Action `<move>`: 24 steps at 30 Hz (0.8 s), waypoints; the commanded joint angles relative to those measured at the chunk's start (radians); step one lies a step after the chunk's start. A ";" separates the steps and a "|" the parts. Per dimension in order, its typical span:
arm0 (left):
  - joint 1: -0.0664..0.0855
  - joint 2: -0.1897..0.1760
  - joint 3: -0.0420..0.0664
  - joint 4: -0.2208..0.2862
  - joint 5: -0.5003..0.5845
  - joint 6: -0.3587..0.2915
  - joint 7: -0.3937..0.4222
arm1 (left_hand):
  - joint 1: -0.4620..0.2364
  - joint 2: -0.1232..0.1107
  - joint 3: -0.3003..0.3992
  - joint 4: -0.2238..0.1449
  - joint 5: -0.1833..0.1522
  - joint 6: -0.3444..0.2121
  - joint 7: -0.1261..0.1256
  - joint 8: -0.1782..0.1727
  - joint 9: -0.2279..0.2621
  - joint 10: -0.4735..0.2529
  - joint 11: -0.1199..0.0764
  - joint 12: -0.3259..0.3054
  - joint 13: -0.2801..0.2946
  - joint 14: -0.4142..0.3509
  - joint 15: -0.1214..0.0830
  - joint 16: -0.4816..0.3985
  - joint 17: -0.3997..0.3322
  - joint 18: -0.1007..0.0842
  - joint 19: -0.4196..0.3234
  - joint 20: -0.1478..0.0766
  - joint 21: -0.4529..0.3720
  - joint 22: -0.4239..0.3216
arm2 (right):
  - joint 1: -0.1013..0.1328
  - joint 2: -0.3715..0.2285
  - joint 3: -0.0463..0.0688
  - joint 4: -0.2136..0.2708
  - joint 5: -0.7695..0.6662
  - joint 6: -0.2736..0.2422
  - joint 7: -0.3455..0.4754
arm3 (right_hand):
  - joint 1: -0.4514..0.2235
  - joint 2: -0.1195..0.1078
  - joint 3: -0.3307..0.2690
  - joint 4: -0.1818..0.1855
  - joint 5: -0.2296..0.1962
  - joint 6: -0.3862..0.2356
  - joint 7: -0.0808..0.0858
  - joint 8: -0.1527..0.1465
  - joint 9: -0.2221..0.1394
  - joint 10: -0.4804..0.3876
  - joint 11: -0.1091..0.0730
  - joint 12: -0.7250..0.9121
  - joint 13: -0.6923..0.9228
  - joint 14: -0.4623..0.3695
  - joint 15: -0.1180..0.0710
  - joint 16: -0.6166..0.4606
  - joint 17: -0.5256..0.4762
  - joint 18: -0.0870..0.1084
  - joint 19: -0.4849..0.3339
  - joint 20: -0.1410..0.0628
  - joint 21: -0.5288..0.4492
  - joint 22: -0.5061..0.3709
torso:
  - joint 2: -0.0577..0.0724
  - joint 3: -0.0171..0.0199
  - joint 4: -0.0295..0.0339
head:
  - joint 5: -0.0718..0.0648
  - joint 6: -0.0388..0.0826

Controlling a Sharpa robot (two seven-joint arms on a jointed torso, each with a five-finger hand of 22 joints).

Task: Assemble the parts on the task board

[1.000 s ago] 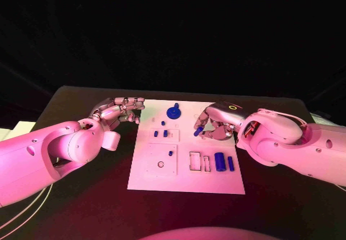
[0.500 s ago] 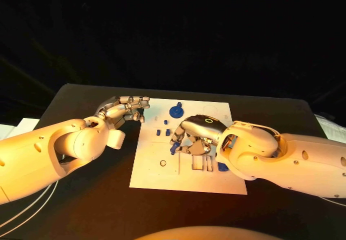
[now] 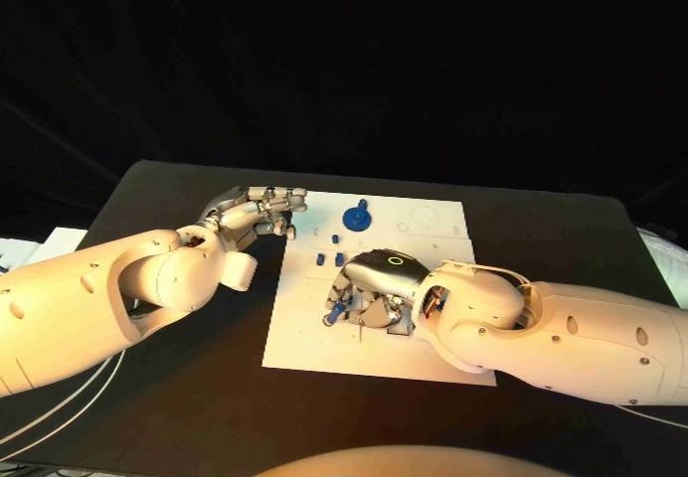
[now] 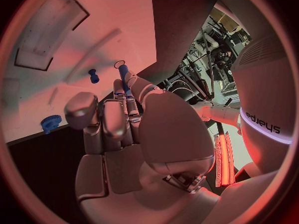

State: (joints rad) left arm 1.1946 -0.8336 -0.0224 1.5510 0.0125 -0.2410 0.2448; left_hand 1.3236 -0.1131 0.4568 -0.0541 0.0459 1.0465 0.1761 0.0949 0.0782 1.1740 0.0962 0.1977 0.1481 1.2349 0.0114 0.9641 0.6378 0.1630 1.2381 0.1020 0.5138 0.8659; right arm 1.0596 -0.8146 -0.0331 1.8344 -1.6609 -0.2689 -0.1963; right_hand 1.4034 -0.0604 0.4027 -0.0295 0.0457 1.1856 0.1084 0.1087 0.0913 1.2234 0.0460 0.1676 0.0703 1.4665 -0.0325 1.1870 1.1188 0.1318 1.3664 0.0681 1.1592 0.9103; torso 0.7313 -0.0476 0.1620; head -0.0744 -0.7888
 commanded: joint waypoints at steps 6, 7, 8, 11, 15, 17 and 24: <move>0.000 0.001 0.001 0.003 -0.003 0.022 0.002 | 0.001 0.011 -0.003 -0.001 0.004 -0.008 -0.002 0.001 -0.002 -0.007 -0.003 0.006 0.001 -0.008 -0.002 -0.004 -0.001 0.018 0.001 0.004 -0.007 -0.001 | -0.011 0.021 0.000 -0.023 -0.057 0.014 -0.050 | 0.007 0.008 0.003 0.000 0.005 0.001 0.005 0.003 0.006 0.001 0.002 -0.007 0.000 0.036 -0.004 0.008 0.004 -0.012 0.004 -0.002 0.006 0.002 | 0.001 0.0005 0.0002 | 0.001 -0.004; 0.000 0.001 0.001 0.003 -0.003 0.022 0.002 | 0.001 0.011 -0.003 -0.001 0.004 -0.008 -0.002 0.001 -0.002 -0.007 -0.003 0.006 0.001 -0.008 -0.002 -0.004 -0.001 0.018 0.001 0.004 -0.007 -0.001 | -0.013 0.023 0.000 -0.025 -0.057 0.014 -0.051 | 0.007 0.008 0.003 0.000 0.005 0.001 0.005 0.003 0.006 0.001 0.002 -0.007 0.000 0.036 -0.004 0.008 0.004 -0.012 0.004 -0.002 0.006 0.002 | 0.001 0.0006 -0.0002 | 0.001 -0.004; 0.000 0.001 0.001 0.003 -0.003 0.022 0.002 | 0.001 0.011 -0.003 -0.001 0.004 -0.008 -0.002 0.001 -0.002 -0.007 -0.003 0.006 0.001 -0.008 -0.002 -0.004 -0.001 0.018 0.001 0.004 -0.007 -0.001 | -0.014 0.025 0.000 -0.026 -0.057 0.015 -0.051 | 0.007 0.008 0.003 0.000 0.005 0.001 0.005 0.003 0.006 0.001 0.002 -0.007 0.000 0.036 -0.004 0.008 0.004 -0.012 0.004 -0.002 0.006 0.002 | 0.000 0.0006 -0.0005 | 0.001 -0.004; 0.000 0.001 0.001 0.002 -0.003 0.022 0.002 | 0.001 0.011 -0.003 -0.001 0.004 -0.008 -0.002 0.001 -0.002 -0.007 -0.003 0.006 0.001 -0.008 -0.002 -0.004 -0.001 0.018 0.001 0.004 -0.007 -0.001 | -0.018 0.030 0.000 -0.028 -0.055 0.017 -0.051 | 0.006 0.008 0.003 0.000 0.005 0.001 0.005 0.002 0.006 0.001 0.002 -0.007 0.000 0.036 -0.004 0.007 0.003 -0.012 0.004 -0.002 0.005 0.001 | 0.000 0.0003 -0.0003 | 0.000 -0.006; 0.000 0.001 0.001 0.002 -0.003 0.023 0.002 | 0.001 0.011 -0.003 -0.001 0.004 -0.008 -0.002 0.001 -0.002 -0.007 -0.003 0.006 0.001 -0.008 -0.002 -0.004 -0.001 0.018 0.001 0.004 -0.007 -0.001 | -0.021 0.035 0.000 -0.029 -0.053 0.020 -0.052 | 0.006 0.008 0.003 0.000 0.005 0.001 0.005 0.002 0.006 0.001 0.002 -0.007 0.000 0.036 -0.004 0.007 0.003 -0.012 0.004 -0.002 0.005 0.001 | 0.000 0.0003 -0.0003 | 0.000 -0.007; 0.000 0.001 0.001 0.002 -0.003 0.023 0.002 | 0.001 0.011 -0.003 -0.001 0.004 -0.008 -0.002 0.001 -0.002 -0.007 -0.003 0.006 0.001 -0.008 -0.002 -0.004 -0.001 0.018 0.001 0.004 -0.007 -0.001 | -0.022 0.037 0.000 -0.030 -0.052 0.023 -0.053 | 0.006 0.008 0.004 0.000 0.005 0.001 0.005 0.002 0.006 0.001 0.002 -0.007 0.000 0.036 -0.003 0.007 0.004 -0.012 0.003 -0.002 0.005 0.000 | 0.000 0.0004 -0.0006 | 0.001 -0.009; 0.000 0.001 0.001 0.002 -0.003 0.023 0.001 | 0.001 0.011 -0.003 -0.001 0.004 -0.008 -0.002 0.001 -0.002 -0.007 -0.003 0.006 0.001 -0.008 -0.002 -0.004 -0.001 0.018 0.001 0.004 -0.007 -0.001 | -0.024 0.042 0.000 -0.031 -0.052 0.034 -0.053 | 0.006 0.008 0.004 0.000 0.005 0.001 0.005 0.002 0.006 0.001 0.002 -0.007 0.000 0.036 -0.003 0.008 0.004 -0.012 0.003 -0.002 0.005 0.000 | 0.000 0.0009 -0.0006 | 0.003 -0.012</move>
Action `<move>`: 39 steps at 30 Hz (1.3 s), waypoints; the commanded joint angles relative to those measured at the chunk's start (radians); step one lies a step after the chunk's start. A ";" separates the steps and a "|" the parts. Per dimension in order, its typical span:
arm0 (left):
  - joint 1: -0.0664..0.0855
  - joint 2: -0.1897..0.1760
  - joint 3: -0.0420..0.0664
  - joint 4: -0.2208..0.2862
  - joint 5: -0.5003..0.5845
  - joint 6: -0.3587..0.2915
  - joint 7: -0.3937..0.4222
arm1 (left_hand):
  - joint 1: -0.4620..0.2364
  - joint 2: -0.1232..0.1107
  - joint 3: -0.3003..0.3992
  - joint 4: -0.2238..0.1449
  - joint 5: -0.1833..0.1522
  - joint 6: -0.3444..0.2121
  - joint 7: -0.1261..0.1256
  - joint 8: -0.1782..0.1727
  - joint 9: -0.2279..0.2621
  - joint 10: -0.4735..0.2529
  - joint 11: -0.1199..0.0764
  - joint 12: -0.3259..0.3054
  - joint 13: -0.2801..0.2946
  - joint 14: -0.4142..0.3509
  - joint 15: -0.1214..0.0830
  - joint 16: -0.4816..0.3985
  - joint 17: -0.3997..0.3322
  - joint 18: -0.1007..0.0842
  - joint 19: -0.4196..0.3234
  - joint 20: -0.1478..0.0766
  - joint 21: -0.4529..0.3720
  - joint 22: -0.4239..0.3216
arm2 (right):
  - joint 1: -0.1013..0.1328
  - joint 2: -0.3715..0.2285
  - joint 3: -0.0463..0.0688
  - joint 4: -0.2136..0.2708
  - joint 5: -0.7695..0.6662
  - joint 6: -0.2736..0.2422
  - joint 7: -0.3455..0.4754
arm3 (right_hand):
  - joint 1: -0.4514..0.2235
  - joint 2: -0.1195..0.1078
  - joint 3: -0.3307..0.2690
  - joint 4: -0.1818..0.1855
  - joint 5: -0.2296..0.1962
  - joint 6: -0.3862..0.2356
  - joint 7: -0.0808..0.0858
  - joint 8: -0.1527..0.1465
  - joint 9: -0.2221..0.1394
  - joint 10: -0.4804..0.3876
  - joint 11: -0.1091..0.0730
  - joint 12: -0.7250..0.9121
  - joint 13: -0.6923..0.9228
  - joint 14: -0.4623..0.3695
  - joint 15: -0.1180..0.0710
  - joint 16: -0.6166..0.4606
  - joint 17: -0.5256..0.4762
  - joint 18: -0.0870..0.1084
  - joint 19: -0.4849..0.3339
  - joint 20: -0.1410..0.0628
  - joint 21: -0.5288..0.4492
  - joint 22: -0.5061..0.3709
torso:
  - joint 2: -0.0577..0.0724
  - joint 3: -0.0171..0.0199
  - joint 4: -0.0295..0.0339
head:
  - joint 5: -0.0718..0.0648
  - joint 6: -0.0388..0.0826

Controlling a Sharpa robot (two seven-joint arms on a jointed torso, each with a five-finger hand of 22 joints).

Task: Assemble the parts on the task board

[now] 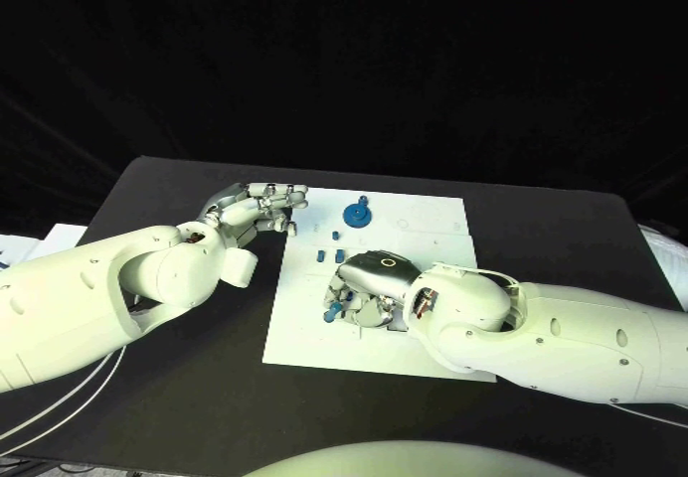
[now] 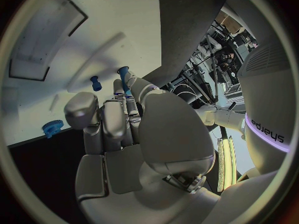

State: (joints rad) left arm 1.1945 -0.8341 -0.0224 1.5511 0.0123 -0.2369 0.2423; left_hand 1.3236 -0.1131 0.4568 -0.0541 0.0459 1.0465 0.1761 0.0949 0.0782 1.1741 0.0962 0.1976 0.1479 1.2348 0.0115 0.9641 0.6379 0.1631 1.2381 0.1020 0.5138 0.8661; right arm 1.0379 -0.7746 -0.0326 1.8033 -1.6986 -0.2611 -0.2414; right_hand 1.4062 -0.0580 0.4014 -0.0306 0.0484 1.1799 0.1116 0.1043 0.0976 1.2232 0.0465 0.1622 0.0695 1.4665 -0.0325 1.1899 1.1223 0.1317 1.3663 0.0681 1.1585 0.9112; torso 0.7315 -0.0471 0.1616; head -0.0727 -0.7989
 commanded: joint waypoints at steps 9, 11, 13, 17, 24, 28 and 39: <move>0.000 0.001 0.001 0.002 -0.003 0.020 0.002 | 0.001 0.011 -0.003 -0.001 0.004 -0.008 -0.002 0.001 -0.002 -0.007 -0.003 0.006 0.001 -0.008 -0.002 -0.004 -0.001 0.018 0.001 0.004 -0.007 -0.001 | -0.003 0.008 -0.001 -0.004 -0.047 0.053 -0.038 | -0.006 -0.002 0.002 0.002 0.002 -0.003 0.005 0.000 -0.003 -0.007 0.006 -0.011 -0.001 0.035 0.000 0.002 -0.003 -0.011 0.000 0.000 0.002 -0.007 | -0.001 0.0001 -0.0007 | 0.000 -0.003; 0.000 0.001 0.001 0.002 -0.003 0.020 0.002 | 0.001 0.011 -0.003 -0.001 0.004 -0.008 -0.002 0.001 -0.002 -0.007 -0.003 0.006 0.001 -0.008 -0.002 -0.004 -0.001 0.018 0.001 0.004 -0.007 -0.001 | -0.003 0.013 -0.002 -0.006 -0.054 0.062 -0.047 | -0.024 -0.017 -0.004 0.009 0.003 -0.037 0.016 -0.021 -0.011 -0.032 0.016 -0.027 -0.005 0.033 0.007 -0.001 -0.007 -0.011 -0.004 0.005 -0.004 -0.015 | -0.001 -0.0002 -0.0006 | -0.002 -0.003; 0.000 0.002 0.001 0.002 -0.003 0.020 0.002 | 0.001 0.011 -0.003 -0.001 0.004 -0.008 -0.002 0.001 -0.002 -0.007 -0.003 0.006 0.001 -0.008 -0.002 -0.004 -0.001 0.018 0.001 0.004 -0.007 -0.001 | -0.003 0.017 -0.003 -0.009 -0.058 0.069 -0.053 | -0.042 -0.036 -0.011 0.016 0.005 -0.079 0.029 -0.042 -0.022 -0.064 0.029 -0.044 -0.007 0.031 0.018 -0.008 -0.016 -0.008 -0.012 0.012 -0.016 -0.034 | -0.001 -0.0004 -0.0003 | -0.003 -0.003; 0.000 0.002 0.001 0.003 -0.003 0.021 0.002 | 0.001 0.011 -0.003 -0.001 0.004 -0.008 -0.002 0.001 -0.002 -0.007 -0.003 0.006 0.001 -0.008 -0.002 -0.004 -0.001 0.018 0.001 0.004 -0.007 -0.001 | -0.003 0.026 -0.005 -0.014 -0.062 0.068 -0.053 | -0.067 -0.066 -0.029 0.026 0.010 -0.166 0.039 -0.044 -0.035 -0.112 0.043 -0.063 -0.006 0.023 0.029 -0.030 -0.044 -0.001 -0.026 0.025 -0.040 -0.068 | -0.001 0.0001 0.0001 | -0.003 -0.002; 0.000 0.001 0.001 0.002 -0.003 0.020 0.001 | 0.001 0.011 -0.003 -0.001 0.004 -0.008 -0.002 0.001 -0.002 -0.007 -0.003 0.006 0.001 -0.008 -0.002 -0.004 -0.001 0.018 0.001 0.004 -0.007 -0.001 | -0.004 0.031 -0.007 -0.012 -0.059 0.030 -0.038 | -0.067 -0.066 -0.031 0.027 0.011 -0.169 0.038 -0.042 -0.033 -0.111 0.042 -0.059 -0.004 0.022 0.029 -0.034 -0.049 -0.001 -0.025 0.027 -0.039 -0.067 | -0.001 0.0000 -0.0003 | -0.004 -0.002; 0.000 0.000 0.001 0.002 -0.003 0.020 0.001 | 0.000 0.013 -0.004 -0.001 0.004 -0.008 -0.002 0.003 -0.002 -0.009 -0.003 0.010 0.002 -0.010 -0.002 -0.005 -0.005 0.018 0.001 0.005 -0.009 -0.002 | -0.006 0.022 -0.008 -0.005 -0.058 -0.036 -0.039 | -0.069 -0.077 -0.047 0.027 0.012 -0.195 0.045 -0.043 -0.033 -0.149 0.048 -0.069 -0.006 0.012 0.033 -0.068 -0.088 0.010 -0.044 0.027 -0.077 -0.123 | -0.001 0.0004 -0.0005 | -0.005 -0.001; 0.000 -0.003 0.001 0.003 -0.003 0.020 0.000 | 0.000 0.013 -0.004 -0.001 0.004 -0.008 -0.002 0.003 -0.002 -0.009 -0.003 0.010 0.002 -0.010 -0.002 -0.005 -0.005 0.018 0.001 0.005 -0.009 -0.002 | 0.003 -0.091 -0.001 0.071 0.095 -0.196 0.028 | -0.052 -0.073 -0.078 0.026 0.019 -0.194 0.053 -0.036 -0.028 -0.161 0.054 -0.043 0.000 0.005 0.037 -0.100 -0.124 0.017 -0.060 0.033 -0.119 -0.176 | -0.002 -0.0004 -0.0006 | -0.023 0.009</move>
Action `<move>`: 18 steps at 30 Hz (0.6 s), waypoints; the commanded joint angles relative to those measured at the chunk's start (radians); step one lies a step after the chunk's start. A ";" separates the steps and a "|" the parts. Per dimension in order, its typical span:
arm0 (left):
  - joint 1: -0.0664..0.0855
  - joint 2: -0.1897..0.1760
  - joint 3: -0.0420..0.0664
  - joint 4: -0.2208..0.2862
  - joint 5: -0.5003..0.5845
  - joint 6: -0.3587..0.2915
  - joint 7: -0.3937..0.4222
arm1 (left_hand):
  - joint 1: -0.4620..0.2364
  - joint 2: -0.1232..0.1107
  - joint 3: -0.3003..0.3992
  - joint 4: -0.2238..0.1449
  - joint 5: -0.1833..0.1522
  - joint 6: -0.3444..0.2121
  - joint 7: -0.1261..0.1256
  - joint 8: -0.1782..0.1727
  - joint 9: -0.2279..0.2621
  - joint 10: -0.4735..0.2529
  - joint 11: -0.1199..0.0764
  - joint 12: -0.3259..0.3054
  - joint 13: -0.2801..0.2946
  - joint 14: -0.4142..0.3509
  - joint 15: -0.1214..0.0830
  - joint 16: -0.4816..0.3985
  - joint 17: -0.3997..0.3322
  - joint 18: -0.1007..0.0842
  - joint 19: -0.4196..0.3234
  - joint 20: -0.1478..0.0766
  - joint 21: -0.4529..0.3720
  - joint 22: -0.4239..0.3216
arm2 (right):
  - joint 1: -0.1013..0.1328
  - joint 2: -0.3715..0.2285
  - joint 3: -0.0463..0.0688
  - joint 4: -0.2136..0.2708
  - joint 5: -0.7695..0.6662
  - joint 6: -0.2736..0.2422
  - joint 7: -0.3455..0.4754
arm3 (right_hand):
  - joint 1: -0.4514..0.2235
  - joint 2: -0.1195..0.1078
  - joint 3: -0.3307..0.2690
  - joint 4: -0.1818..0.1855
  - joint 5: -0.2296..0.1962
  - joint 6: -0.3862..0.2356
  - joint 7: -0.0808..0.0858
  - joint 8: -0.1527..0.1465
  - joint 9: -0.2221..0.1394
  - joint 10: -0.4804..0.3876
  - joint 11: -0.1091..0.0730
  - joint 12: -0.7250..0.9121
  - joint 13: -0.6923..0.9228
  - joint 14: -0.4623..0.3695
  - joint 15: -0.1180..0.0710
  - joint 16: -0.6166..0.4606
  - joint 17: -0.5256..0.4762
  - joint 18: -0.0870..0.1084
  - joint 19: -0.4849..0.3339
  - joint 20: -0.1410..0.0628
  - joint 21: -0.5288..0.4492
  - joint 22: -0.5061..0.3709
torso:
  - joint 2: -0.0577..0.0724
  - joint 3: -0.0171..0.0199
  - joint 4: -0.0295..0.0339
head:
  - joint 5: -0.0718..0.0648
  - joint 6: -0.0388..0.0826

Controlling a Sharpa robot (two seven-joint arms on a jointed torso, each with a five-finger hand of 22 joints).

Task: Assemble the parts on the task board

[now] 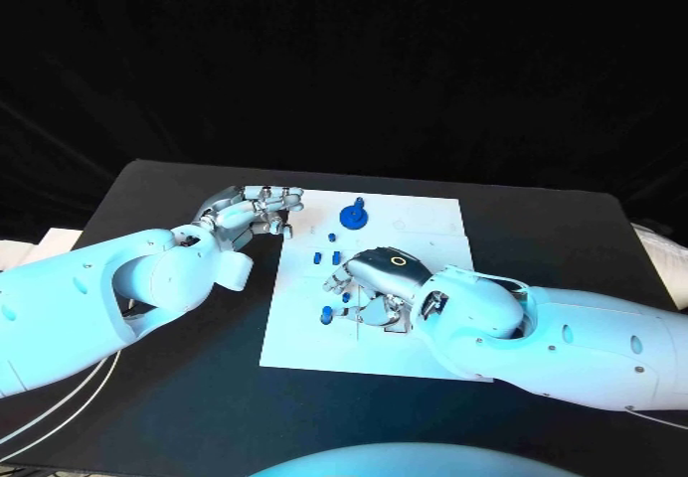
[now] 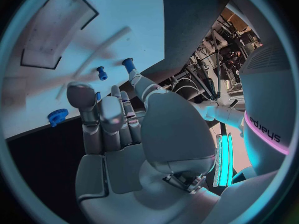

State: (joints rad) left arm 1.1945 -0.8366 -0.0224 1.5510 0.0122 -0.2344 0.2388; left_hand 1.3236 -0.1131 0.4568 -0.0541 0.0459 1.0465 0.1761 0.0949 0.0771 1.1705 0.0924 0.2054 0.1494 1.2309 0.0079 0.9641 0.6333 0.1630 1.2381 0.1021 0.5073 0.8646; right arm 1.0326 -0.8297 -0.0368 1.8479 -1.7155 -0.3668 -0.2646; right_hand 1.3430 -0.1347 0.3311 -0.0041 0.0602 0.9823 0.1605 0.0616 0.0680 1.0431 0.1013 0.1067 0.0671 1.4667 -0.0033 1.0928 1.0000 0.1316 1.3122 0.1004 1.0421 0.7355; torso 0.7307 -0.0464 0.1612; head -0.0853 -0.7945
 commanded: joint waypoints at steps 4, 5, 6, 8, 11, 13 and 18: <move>0.000 -0.002 0.001 0.003 -0.003 0.016 0.003 | 0.000 0.013 -0.004 -0.001 0.004 -0.008 -0.002 0.003 -0.001 -0.005 0.001 0.003 0.001 -0.006 0.001 -0.005 -0.001 0.018 0.001 0.005 -0.002 -0.001 | 0.047 -0.133 0.006 0.073 0.271 -0.062 0.045 | -0.012 0.008 -0.020 0.020 0.021 0.014 0.013 0.008 0.003 0.093 -0.005 0.055 0.012 0.016 0.006 0.027 0.029 0.009 0.016 0.003 0.029 0.047 | -0.001 -0.0014 -0.0032 | -0.026 0.010; 0.000 -0.003 0.001 0.003 -0.003 0.015 0.003 | 0.000 0.013 -0.004 -0.001 0.004 -0.008 -0.002 0.003 -0.001 -0.005 0.001 0.003 0.001 -0.006 0.001 -0.005 -0.001 0.018 0.001 0.005 -0.002 -0.001 | 0.058 -0.159 0.006 0.084 0.302 -0.047 0.033 | -0.031 0.009 -0.030 0.035 0.030 0.016 0.010 0.009 0.003 0.135 -0.012 0.079 0.022 0.023 0.003 0.053 0.057 0.004 0.031 0.001 0.054 0.082 | -0.002 -0.0015 -0.0046 | -0.029 0.011; 0.000 -0.003 0.001 0.003 -0.003 0.015 0.003 | 0.000 0.013 -0.004 -0.001 0.004 -0.008 -0.002 0.003 -0.001 -0.005 0.001 0.003 0.001 -0.006 0.001 -0.005 -0.001 0.018 0.001 0.005 -0.002 -0.001 | 0.067 -0.186 0.006 0.094 0.325 -0.033 0.019 | -0.053 0.008 -0.045 0.051 0.041 0.026 0.000 0.015 0.005 0.182 -0.023 0.108 0.036 0.032 -0.004 0.079 0.085 -0.001 0.045 -0.004 0.079 0.116 | -0.002 -0.0009 -0.0044 | -0.035 0.013; 0.000 -0.004 0.001 0.004 -0.003 0.014 0.003 | 0.000 0.013 -0.004 -0.001 0.004 -0.008 -0.002 0.003 -0.001 -0.005 0.001 0.003 0.001 -0.006 0.001 -0.005 -0.001 0.018 0.001 0.005 -0.002 -0.001 | 0.079 -0.231 0.006 0.109 0.349 -0.010 -0.009 | -0.079 0.001 -0.071 0.073 0.059 0.040 -0.016 0.025 0.008 0.245 -0.042 0.155 0.066 0.042 -0.019 0.116 0.123 -0.009 0.066 -0.018 0.114 0.163 | -0.003 -0.0011 -0.0092 | -0.045 0.018; 0.000 -0.005 0.001 0.005 -0.003 0.012 0.003 | 0.000 0.013 -0.004 -0.001 0.004 -0.008 -0.002 0.003 -0.001 -0.005 0.001 0.003 0.001 -0.006 0.001 -0.005 -0.001 0.018 0.001 0.005 -0.002 -0.001 | 0.090 -0.297 0.002 0.127 0.372 0.027 -0.052 | -0.116 -0.002 -0.117 0.110 0.097 0.062 -0.039 0.044 0.014 0.316 -0.067 0.248 0.140 0.052 -0.041 0.157 0.164 -0.020 0.091 -0.042 0.159 0.225 | -0.005 -0.0012 -0.0165 | -0.055 0.022; 0.000 -0.005 0.000 0.006 -0.003 0.012 0.003 | 0.002 0.013 -0.004 -0.003 0.004 -0.008 -0.002 0.003 -0.001 -0.006 0.000 0.004 0.001 -0.006 0.001 -0.005 -0.002 0.018 0.001 0.005 -0.003 -0.002 | 0.094 -0.345 -0.005 0.135 0.382 0.057 -0.082 | -0.129 0.002 -0.163 0.139 0.147 0.076 -0.052 0.064 0.019 0.318 -0.080 0.371 0.261 0.061 -0.053 0.214 0.224 -0.032 0.112 -0.056 0.209 0.296 | -0.006 0.0003 -0.0206 | -0.062 0.025; 0.000 -0.004 0.000 0.009 -0.005 0.014 0.002 | 0.004 0.012 -0.004 -0.005 0.004 -0.008 -0.003 0.004 -0.001 -0.007 0.000 0.005 0.002 -0.007 0.001 -0.005 -0.003 0.019 0.002 0.005 -0.003 -0.002 | 0.096 -0.407 -0.021 0.142 0.371 0.103 -0.114 | -0.095 0.045 -0.245 0.182 0.219 0.077 -0.057 0.104 0.034 0.253 -0.085 0.762 0.710 0.060 -0.056 0.263 0.273 -0.039 0.114 -0.058 0.245 0.345 | -0.009 0.0009 -0.0315 | -0.072 0.027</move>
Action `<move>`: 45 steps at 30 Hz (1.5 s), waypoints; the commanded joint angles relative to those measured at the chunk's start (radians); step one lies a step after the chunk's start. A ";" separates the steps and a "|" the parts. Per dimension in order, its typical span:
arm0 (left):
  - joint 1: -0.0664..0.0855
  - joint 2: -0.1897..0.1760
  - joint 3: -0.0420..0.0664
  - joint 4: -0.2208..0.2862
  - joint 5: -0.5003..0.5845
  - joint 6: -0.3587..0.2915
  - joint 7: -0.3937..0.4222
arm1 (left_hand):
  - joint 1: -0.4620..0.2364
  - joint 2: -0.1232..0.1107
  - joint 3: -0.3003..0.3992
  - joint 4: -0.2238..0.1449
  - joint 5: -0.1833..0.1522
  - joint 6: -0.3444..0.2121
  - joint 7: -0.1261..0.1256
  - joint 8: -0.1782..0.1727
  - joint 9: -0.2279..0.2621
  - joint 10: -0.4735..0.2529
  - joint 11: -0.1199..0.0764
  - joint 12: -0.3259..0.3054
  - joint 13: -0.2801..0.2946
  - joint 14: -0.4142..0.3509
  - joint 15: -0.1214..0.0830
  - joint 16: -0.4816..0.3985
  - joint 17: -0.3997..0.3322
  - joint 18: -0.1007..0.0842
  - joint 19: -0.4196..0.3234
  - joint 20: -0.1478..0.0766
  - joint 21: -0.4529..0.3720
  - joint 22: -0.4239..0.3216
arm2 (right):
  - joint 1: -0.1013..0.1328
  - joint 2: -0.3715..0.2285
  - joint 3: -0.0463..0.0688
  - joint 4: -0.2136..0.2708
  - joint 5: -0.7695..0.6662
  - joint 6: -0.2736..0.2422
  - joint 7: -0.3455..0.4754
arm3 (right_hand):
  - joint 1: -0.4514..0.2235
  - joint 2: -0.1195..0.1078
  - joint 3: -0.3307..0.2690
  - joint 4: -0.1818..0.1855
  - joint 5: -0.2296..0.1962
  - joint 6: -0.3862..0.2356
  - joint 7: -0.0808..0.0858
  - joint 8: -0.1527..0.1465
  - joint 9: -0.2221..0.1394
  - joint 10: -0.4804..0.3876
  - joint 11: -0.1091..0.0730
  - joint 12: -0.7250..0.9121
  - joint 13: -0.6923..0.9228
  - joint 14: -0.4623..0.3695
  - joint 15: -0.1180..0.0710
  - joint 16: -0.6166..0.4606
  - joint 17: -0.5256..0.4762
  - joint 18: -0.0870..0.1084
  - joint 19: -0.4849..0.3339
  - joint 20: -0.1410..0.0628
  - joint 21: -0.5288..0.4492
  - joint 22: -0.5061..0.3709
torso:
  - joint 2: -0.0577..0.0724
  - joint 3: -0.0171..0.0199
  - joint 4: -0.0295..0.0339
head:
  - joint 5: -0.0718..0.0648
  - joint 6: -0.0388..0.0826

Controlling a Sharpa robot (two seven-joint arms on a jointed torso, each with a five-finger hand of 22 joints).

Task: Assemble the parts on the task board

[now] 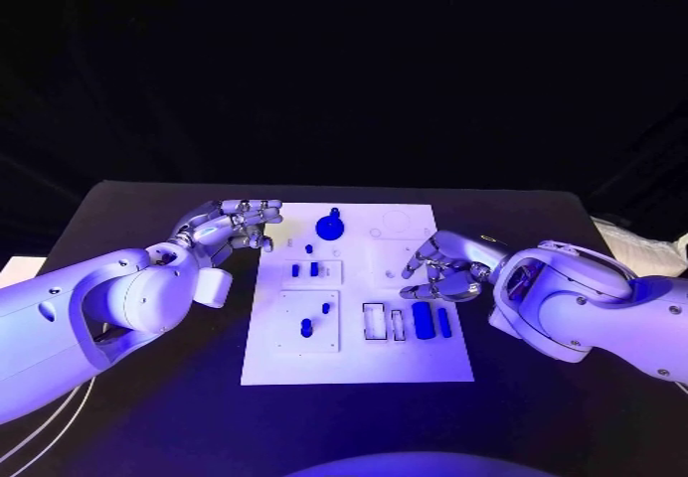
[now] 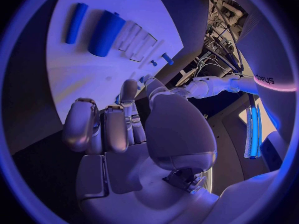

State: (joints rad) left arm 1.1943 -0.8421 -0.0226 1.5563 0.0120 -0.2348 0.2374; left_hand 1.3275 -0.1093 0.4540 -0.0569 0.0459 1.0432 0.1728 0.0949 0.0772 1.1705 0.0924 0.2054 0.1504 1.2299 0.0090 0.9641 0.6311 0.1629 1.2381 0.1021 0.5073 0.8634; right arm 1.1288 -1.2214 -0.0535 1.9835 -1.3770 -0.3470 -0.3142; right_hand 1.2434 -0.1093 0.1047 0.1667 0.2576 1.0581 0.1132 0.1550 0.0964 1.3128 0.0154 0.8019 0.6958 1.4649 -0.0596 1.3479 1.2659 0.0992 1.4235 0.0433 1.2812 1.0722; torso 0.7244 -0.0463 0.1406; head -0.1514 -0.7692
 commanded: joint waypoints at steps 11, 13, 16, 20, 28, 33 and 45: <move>0.000 0.005 0.000 0.002 -0.005 0.016 0.005 | 0.000 0.008 -0.002 -0.002 0.004 -0.005 0.001 0.004 -0.002 -0.007 0.000 0.006 0.001 -0.005 0.000 -0.004 0.001 0.019 0.002 0.005 -0.003 -0.001 | -0.011 -0.046 -0.025 0.018 -0.043 0.102 -0.190 | -0.016 0.023 -0.106 0.074 0.069 -0.001 -0.016 0.045 0.028 -0.033 -0.001 0.157 0.211 0.062 -0.001 0.031 0.030 -0.011 0.004 -0.001 0.025 0.036 | -0.009 0.0024 -0.0210 | -0.007 0.007; 0.000 0.005 0.000 0.001 -0.005 0.017 0.005 | 0.000 0.008 -0.002 -0.002 0.004 -0.005 0.001 0.004 -0.002 -0.007 0.000 0.006 0.001 -0.005 0.000 -0.004 0.001 0.019 0.002 0.005 -0.003 -0.001 | -0.014 -0.043 -0.026 0.020 -0.052 0.103 -0.199 | -0.016 0.024 -0.115 0.080 0.067 -0.003 -0.016 0.048 0.030 -0.032 -0.001 0.164 0.222 0.063 -0.001 0.034 0.033 -0.011 0.004 -0.001 0.027 0.039 | -0.009 0.0027 -0.0192 | -0.008 0.009; 0.000 0.006 0.000 0.000 -0.005 0.018 0.005 | 0.000 0.008 -0.002 -0.002 0.004 -0.005 0.001 0.004 -0.002 -0.007 0.000 0.006 0.001 -0.005 0.000 -0.004 0.001 0.019 0.002 0.005 -0.003 -0.001 | -0.017 -0.038 -0.028 0.019 -0.056 0.113 -0.210 | -0.016 0.023 -0.134 0.096 0.065 -0.007 -0.017 0.054 0.035 -0.032 0.000 0.175 0.241 0.064 -0.001 0.039 0.039 -0.012 0.005 -0.001 0.031 0.044 | -0.008 0.0022 -0.0188 | -0.009 0.007; 0.000 0.006 0.000 -0.002 -0.005 0.019 0.005 | 0.000 0.008 -0.002 -0.002 0.004 -0.005 0.001 0.004 -0.002 -0.007 0.000 0.006 0.001 -0.005 0.000 -0.004 0.001 0.019 0.002 0.005 -0.003 -0.001 | -0.019 -0.027 -0.028 0.016 -0.055 0.118 -0.215 | -0.021 0.022 -0.152 0.112 0.064 -0.009 -0.017 0.059 0.039 -0.032 -0.001 0.180 0.254 0.064 0.000 0.045 0.047 -0.013 0.006 -0.002 0.035 0.051 | -0.007 0.0027 -0.0208 | -0.004 0.005; 0.000 0.008 0.000 -0.004 -0.005 0.021 0.005 | 0.000 0.008 -0.002 -0.002 0.004 -0.005 0.001 0.004 -0.002 -0.007 0.000 0.006 0.001 -0.005 0.000 -0.004 0.001 0.019 0.002 0.005 -0.003 -0.001 | -0.038 0.007 -0.029 -0.006 -0.079 0.122 -0.232 | -0.022 0.021 -0.171 0.121 0.057 -0.012 -0.017 0.065 0.044 -0.034 -0.001 0.181 0.262 0.065 0.000 0.049 0.051 -0.013 0.006 -0.002 0.038 0.055 | -0.006 0.0026 -0.0203 | -0.001 0.002; 0.000 0.007 0.000 -0.005 -0.005 0.023 0.004 | -0.001 0.008 -0.003 -0.002 0.004 -0.004 0.001 0.005 -0.002 -0.007 0.000 0.008 0.002 -0.006 0.000 -0.003 0.001 0.019 0.002 0.005 -0.004 -0.001 | -0.052 0.032 -0.029 -0.021 -0.104 0.123 -0.248 | -0.023 0.022 -0.173 0.121 0.057 -0.012 -0.017 0.066 0.045 -0.035 -0.001 0.180 0.263 0.065 0.000 0.049 0.051 -0.013 0.006 -0.002 0.038 0.055 | -0.007 0.0024 -0.0197 | 0.001 0.000; -0.001 0.004 -0.001 -0.005 -0.005 0.025 0.001 | -0.001 0.008 -0.003 -0.002 0.004 -0.004 0.001 0.005 -0.002 -0.007 0.000 0.008 0.002 -0.006 0.000 -0.003 0.001 0.019 0.002 0.005 -0.004 -0.001 | -0.089 0.085 -0.029 -0.046 -0.125 0.132 -0.266 | -0.015 0.036 -0.180 0.120 0.054 -0.008 -0.019 0.074 0.051 -0.033 -0.002 0.185 0.276 0.064 -0.001 0.048 0.048 -0.013 0.005 -0.002 0.039 0.056 | -0.007 0.0003 -0.0209 | 0.004 -0.006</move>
State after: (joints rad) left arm 1.1932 -0.8388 -0.0238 1.5499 0.0100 -0.2301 0.2352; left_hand 1.3275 -0.1093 0.4540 -0.0568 0.0459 1.0431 0.1728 0.0949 0.0766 1.1705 0.0924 0.2096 0.1511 1.2296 0.0094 0.9641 0.6313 0.1629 1.2381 0.1020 0.5073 0.8636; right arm 1.0492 -1.1405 -0.0759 1.9427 -1.4818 -0.2371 -0.5601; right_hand 1.2238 -0.0839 -0.0703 0.2871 0.3113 1.0553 0.0953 0.2301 0.1518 1.2823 0.0160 0.9828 0.9689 1.4647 -0.0593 1.3933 1.3078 0.0994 1.4234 0.0433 1.3135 1.1269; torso 0.7180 -0.0452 0.1206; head -0.1471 -0.7738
